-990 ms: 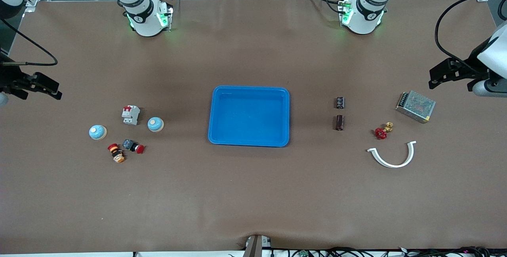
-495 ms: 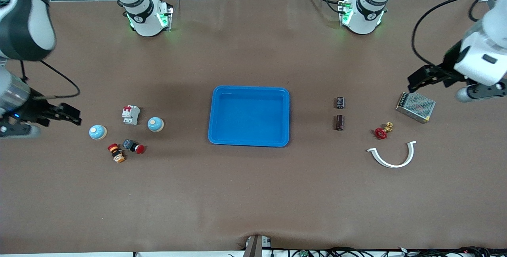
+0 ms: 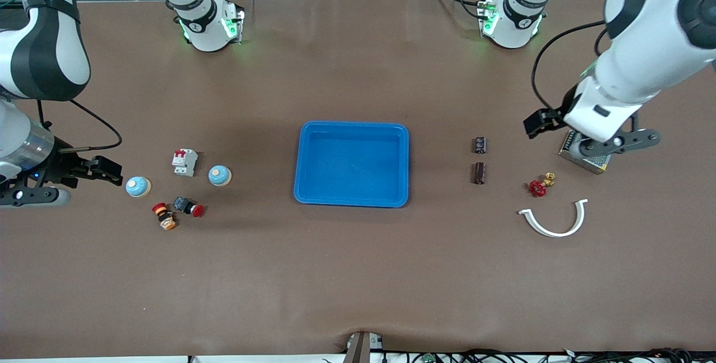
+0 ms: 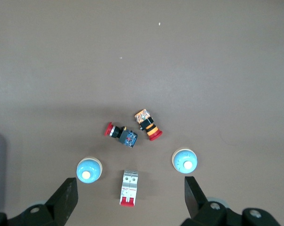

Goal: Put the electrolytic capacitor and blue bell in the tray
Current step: 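Position the left gripper over a brown capacitor while the right gripper centers a bell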

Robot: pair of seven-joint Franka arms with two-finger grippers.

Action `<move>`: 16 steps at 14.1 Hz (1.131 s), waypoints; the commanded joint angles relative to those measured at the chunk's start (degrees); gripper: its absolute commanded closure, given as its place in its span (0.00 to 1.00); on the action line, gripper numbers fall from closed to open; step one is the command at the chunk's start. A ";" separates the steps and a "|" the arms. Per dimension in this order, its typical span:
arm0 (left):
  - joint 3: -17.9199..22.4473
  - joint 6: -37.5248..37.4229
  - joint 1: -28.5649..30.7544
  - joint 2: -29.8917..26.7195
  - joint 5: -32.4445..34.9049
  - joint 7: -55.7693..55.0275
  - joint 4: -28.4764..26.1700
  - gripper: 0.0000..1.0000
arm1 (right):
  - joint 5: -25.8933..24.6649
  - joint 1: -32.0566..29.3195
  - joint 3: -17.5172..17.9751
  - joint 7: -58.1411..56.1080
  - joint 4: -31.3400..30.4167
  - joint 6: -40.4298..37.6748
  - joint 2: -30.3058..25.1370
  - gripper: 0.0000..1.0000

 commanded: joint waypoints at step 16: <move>-0.71 23.91 2.73 -11.49 -6.44 12.64 -34.93 0.00 | -4.53 -7.65 -0.05 -26.30 -11.16 6.17 2.54 0.00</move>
